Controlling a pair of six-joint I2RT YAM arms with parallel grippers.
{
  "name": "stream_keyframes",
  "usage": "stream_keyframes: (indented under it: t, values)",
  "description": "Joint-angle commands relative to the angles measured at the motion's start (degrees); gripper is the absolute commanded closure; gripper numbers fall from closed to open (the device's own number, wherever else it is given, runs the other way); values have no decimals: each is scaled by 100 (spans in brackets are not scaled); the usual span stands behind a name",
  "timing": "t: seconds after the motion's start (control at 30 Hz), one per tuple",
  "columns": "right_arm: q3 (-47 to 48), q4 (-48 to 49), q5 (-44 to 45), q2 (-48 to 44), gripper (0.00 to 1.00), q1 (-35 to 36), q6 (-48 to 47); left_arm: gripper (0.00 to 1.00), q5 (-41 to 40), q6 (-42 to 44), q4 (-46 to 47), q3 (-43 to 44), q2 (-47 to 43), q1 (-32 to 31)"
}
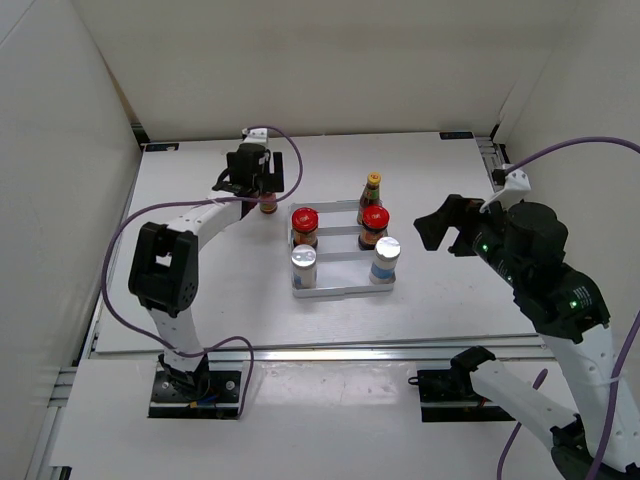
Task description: Organize the condiment bottles
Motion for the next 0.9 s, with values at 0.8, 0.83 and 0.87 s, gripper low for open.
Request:
stream_keyframes:
  t: [0.8, 0.83, 0.87]
  values:
    - [18, -193, -373, -54, 1, -4, 262, 89, 58, 166, 127, 251, -602, 263]
    - [18, -141, -373, -54, 1, -4, 262, 89, 58, 114, 127, 251, -794, 263]
    - [18, -141, -425, -54, 1, -4, 262, 89, 58, 61, 127, 251, -883, 211]
